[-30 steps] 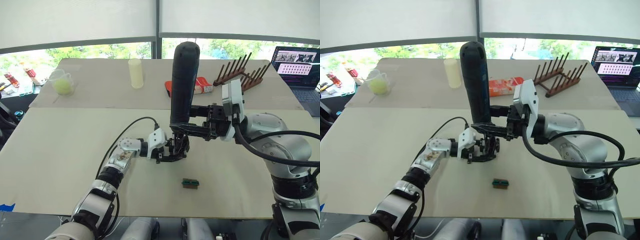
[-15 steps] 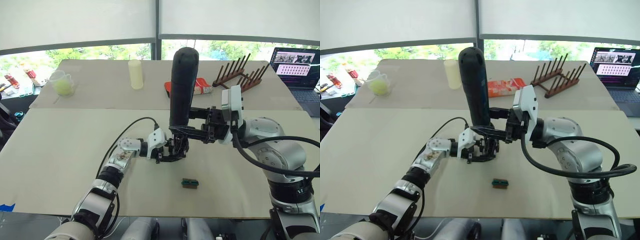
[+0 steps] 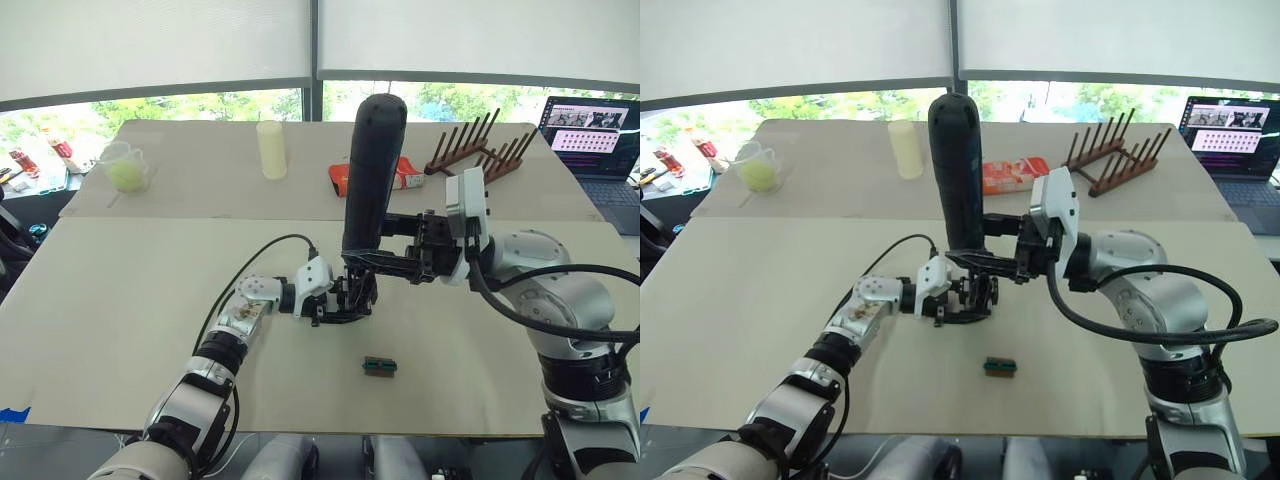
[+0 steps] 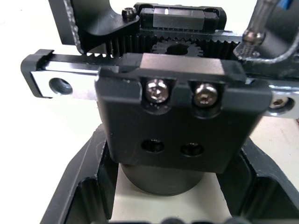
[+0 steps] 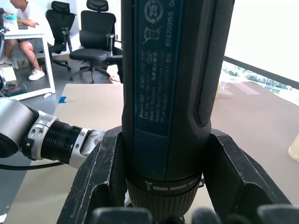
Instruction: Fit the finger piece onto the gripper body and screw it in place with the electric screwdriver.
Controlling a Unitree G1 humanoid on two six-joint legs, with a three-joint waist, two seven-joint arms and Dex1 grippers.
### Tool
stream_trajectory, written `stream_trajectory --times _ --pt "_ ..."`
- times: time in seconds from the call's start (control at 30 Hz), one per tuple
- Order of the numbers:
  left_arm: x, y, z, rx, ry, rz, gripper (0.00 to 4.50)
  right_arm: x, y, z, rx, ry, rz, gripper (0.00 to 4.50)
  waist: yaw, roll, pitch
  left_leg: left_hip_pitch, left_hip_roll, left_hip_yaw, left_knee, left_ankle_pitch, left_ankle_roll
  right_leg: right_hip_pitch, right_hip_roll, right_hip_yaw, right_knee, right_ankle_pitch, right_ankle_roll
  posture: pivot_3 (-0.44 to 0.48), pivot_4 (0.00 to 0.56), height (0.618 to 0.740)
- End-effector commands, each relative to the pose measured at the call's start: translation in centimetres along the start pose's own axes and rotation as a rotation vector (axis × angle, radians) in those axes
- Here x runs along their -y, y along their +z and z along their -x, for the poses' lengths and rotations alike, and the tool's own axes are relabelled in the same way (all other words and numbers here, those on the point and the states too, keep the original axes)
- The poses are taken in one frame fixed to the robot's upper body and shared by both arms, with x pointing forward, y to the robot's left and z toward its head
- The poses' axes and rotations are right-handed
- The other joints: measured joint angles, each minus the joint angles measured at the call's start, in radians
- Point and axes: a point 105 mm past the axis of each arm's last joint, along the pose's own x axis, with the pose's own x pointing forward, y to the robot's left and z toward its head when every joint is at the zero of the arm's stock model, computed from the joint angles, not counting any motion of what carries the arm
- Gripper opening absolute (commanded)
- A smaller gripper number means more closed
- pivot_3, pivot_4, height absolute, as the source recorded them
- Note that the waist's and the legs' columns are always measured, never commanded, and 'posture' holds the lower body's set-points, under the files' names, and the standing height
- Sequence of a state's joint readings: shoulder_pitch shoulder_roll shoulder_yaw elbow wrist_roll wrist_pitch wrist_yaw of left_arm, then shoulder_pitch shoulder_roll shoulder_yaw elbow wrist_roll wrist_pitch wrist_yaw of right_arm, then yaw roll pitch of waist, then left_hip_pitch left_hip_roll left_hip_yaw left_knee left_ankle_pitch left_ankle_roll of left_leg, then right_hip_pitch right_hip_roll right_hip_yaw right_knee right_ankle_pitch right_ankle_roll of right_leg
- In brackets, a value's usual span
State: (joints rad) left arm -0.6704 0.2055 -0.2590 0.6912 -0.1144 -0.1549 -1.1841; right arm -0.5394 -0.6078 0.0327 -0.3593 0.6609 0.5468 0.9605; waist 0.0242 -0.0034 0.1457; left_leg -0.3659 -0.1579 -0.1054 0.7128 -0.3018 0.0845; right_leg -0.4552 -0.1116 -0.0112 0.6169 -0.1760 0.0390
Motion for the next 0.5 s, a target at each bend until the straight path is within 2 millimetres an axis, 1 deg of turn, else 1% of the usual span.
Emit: stream_trajectory --times 0.03,0.2,0.3,0.5 --pt "-1.5 1.1 0.8 0.013 0.061 -0.032 2.34 0.0 -3.5 0.0 -0.133 0.003 -0.092 1.91 0.0 0.0 0.0 0.0 0.0 0.0 0.0 0.0 0.0 0.0 0.0 0.0 0.0 0.0 0.0 0.0 0.15 0.74" --pt "-1.4 1.2 0.7 0.016 0.057 -0.037 2.34 -0.1 -4.6 -0.6 -0.179 0.032 -0.101 1.91 0.0 0.0 -0.001 0.0 0.0 0.0 0.0 0.0 0.0 0.0 0.0 0.0 0.0 0.0 0.0 0.0 0.15 0.74" --pt "-1.4 1.2 0.8 0.015 0.057 -0.04 2.34 0.2 -5.1 -0.4 -0.192 0.031 -0.109 1.91 0.0 -0.003 -0.003 0.0 0.0 0.0 0.0 0.0 0.0 0.0 0.0 0.0 0.0 0.0 0.0 0.0 0.15 0.74" --pt "-1.5 1.2 0.8 0.012 0.058 -0.044 2.34 0.4 -5.5 0.0 -0.197 0.023 -0.119 1.91 -0.001 -0.007 -0.009 0.002 0.0 0.0 -0.001 0.0 0.0 0.001 0.001 0.0 0.0 0.0 0.0 0.0 0.15 0.74"
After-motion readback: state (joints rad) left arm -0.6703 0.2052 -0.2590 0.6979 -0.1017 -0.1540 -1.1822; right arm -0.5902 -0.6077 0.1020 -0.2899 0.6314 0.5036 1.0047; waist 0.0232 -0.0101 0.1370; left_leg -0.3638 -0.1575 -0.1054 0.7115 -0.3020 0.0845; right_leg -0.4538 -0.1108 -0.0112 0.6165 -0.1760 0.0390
